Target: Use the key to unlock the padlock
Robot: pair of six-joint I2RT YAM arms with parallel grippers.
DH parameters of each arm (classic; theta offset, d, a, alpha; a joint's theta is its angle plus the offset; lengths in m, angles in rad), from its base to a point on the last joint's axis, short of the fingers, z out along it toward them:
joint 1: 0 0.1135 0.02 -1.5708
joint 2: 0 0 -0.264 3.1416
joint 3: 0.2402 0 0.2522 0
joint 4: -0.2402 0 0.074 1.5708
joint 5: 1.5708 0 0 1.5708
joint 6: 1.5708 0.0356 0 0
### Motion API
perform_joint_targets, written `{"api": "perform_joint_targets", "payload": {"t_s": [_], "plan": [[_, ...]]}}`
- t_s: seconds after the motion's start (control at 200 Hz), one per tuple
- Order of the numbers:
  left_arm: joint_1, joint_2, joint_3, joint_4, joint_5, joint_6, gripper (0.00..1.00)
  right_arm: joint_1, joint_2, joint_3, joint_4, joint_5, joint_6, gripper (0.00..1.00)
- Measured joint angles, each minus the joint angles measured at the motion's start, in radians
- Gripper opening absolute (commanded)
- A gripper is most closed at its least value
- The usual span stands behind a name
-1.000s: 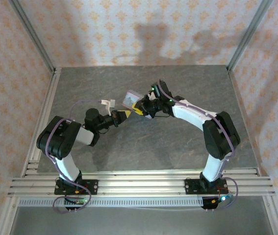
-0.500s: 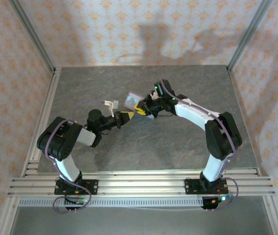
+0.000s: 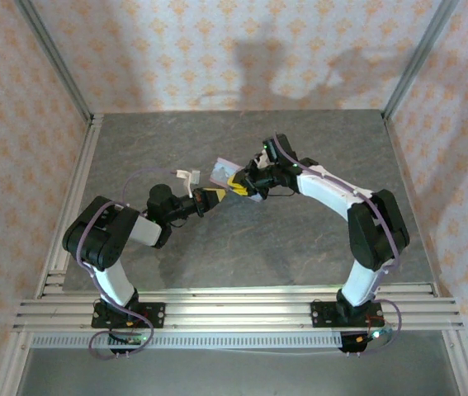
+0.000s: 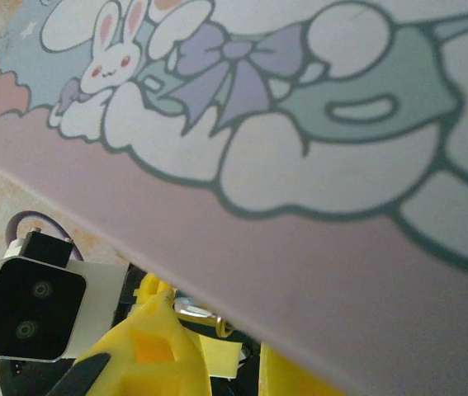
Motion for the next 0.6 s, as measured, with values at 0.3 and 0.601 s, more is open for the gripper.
{"api": "perform_joint_targets", "payload": {"t_s": [0.3,0.601], "plan": [[0.000,0.000,0.003,0.010,0.022,0.000,0.00,-0.012,-0.008,0.000,-0.026,-0.029,-0.022,0.00],[0.000,0.000,0.003,0.014,0.031,-0.002,0.00,-0.014,-0.008,0.000,-0.029,-0.040,-0.026,0.00]]}}
